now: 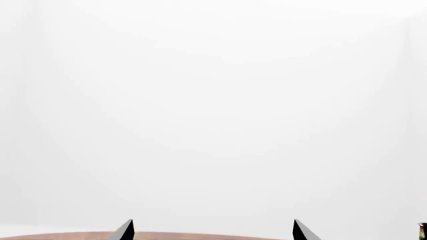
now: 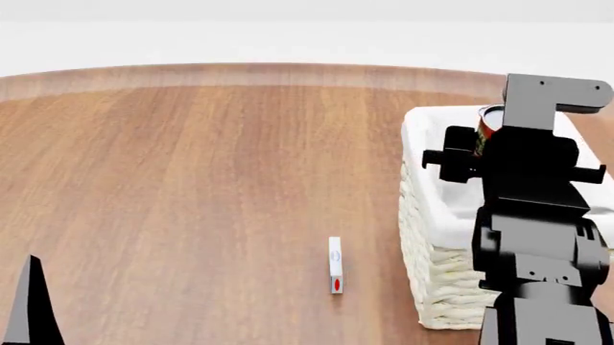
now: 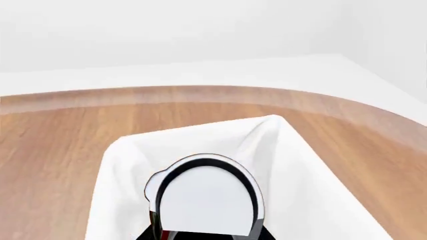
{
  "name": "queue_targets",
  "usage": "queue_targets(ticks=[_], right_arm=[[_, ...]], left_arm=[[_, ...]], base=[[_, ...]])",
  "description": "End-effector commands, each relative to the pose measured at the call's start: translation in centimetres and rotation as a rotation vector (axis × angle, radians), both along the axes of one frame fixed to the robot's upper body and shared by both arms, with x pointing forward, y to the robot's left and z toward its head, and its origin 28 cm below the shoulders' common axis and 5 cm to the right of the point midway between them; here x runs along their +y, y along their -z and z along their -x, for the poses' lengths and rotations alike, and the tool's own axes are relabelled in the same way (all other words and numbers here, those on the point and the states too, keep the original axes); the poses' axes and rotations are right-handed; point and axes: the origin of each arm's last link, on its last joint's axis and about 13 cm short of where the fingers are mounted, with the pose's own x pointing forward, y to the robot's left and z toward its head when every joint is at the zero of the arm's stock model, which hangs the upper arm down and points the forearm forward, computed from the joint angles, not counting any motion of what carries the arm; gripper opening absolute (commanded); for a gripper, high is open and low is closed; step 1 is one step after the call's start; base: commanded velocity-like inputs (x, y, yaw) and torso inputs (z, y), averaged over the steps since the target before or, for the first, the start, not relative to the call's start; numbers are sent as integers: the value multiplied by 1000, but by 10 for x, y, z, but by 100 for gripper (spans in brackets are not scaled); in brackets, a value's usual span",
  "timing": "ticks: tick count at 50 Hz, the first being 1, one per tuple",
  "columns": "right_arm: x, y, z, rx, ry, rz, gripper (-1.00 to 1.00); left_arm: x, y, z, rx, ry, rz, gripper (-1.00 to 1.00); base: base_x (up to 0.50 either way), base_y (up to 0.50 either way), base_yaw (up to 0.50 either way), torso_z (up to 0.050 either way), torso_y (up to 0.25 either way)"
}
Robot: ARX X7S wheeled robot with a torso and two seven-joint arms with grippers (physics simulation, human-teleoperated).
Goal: Pick up the tomato sauce, and put it in the basket.
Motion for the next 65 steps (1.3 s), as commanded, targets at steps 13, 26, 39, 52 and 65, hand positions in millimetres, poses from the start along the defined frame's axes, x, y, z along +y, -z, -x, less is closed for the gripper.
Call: queue_targets(ticks=[13,26,39,52,65], right_arm=[[-7,20,10,135,43,-8,-100],[-5,26,11,150,25,-9,-100],[-6,26,11,138,21,-6,-100],[-5,26,9,92,26,-7,-100],[-6,28,10,90,23,-7,-100]], left_arm=[[0,1,0,7,-5,-8,100],[-1,1,-1,8,-9,-16,100],[-1,1,0,7,-7,-17,100],[-1,2,-1,9,-9,-16,100],[-1,2,0,8,-11,-16,100]], base=[[0,0,0,0,0],[0,0,0,0,1],[0,0,0,0,0],[0,0,0,0,0],[0,0,0,0,0]])
